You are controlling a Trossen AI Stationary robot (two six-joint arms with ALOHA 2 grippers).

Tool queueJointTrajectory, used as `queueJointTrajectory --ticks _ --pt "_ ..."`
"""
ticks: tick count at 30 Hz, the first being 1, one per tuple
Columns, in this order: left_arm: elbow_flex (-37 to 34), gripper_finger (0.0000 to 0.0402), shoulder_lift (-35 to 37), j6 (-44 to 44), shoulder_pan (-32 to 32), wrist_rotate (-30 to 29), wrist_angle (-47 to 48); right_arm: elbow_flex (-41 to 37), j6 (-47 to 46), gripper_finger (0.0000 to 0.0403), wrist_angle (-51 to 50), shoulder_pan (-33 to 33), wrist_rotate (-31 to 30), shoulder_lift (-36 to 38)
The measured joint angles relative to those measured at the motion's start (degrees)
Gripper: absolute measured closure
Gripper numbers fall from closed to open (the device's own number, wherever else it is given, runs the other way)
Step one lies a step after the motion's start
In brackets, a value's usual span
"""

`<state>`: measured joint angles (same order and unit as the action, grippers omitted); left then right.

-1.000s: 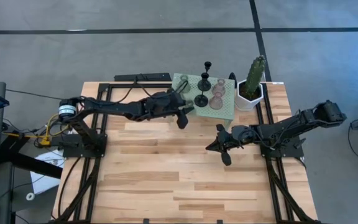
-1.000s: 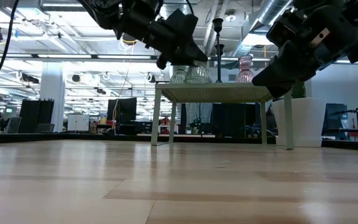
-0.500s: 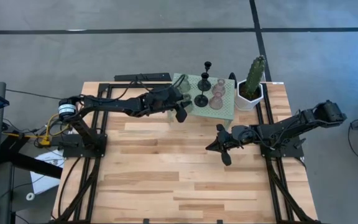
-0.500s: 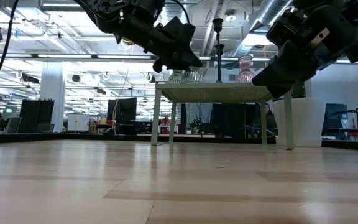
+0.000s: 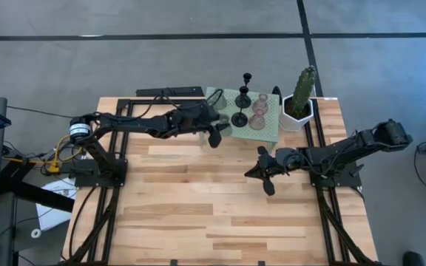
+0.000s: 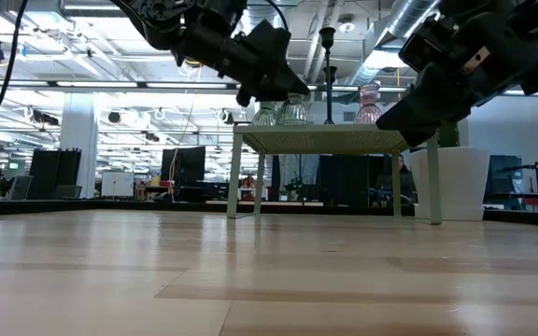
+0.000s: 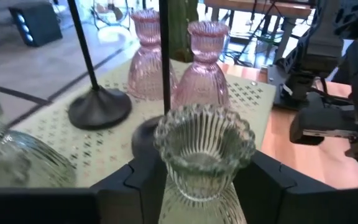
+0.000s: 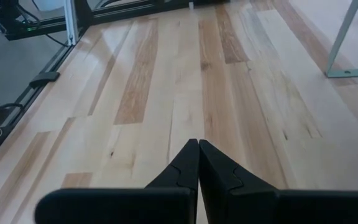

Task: Pick & Place candle stick holders
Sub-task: Put the green glass candle holder on the shelf

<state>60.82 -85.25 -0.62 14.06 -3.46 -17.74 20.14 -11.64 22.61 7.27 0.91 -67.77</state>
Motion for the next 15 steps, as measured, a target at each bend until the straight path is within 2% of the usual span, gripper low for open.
queueJointTrajectory --ticks 6,15 --pt "0.0 0.022 0.05 -0.86 -0.07 -2.4 -0.81 0.0 0.0 0.0403 0.0 0.0 -0.05 0.02" --pt "0.0 0.0218 -3.04 -3.24 -0.04 -2.49 -5.69 -0.02 0.02 0.0403 0.17 0.02 0.0 0.0"
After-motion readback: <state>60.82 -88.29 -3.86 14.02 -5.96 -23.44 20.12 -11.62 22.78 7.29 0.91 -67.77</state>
